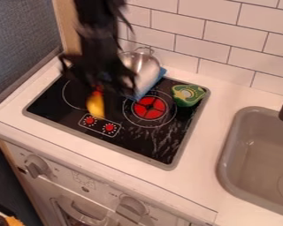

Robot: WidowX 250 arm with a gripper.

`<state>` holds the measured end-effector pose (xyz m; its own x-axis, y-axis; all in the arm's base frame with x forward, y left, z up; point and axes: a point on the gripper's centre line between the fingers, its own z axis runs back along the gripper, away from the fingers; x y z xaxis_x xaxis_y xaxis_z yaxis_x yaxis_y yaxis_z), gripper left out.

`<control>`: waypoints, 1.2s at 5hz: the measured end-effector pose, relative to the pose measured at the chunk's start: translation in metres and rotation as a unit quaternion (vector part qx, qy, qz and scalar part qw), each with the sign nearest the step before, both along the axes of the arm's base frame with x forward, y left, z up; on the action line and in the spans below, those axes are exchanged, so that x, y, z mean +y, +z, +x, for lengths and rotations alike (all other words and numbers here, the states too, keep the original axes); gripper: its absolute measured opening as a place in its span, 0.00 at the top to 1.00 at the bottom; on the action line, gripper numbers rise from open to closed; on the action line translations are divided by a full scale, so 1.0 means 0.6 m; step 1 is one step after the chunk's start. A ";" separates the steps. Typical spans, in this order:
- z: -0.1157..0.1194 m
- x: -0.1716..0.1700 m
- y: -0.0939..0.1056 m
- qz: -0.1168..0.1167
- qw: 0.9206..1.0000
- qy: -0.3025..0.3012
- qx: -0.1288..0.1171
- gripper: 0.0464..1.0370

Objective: Moved the knife to the lower left corner of the stove

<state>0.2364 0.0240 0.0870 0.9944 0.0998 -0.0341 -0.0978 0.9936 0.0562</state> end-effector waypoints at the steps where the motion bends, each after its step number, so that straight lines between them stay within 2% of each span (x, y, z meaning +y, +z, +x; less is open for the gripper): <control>1: -0.003 -0.081 -0.047 -0.018 1.000 0.018 0.014 0.54; 2: 0.009 -0.109 -0.093 -0.029 0.998 0.059 0.017 0.54; 3: 0.018 -0.107 -0.114 -0.016 0.994 0.107 0.005 0.54; 4: 0.017 -0.105 -0.118 -0.010 0.989 0.145 -0.002 0.54; 5: 0.016 -0.102 -0.130 -0.012 0.987 0.160 0.012 0.46; 6: 0.016 -0.099 -0.126 -0.012 0.990 0.141 0.019 0.16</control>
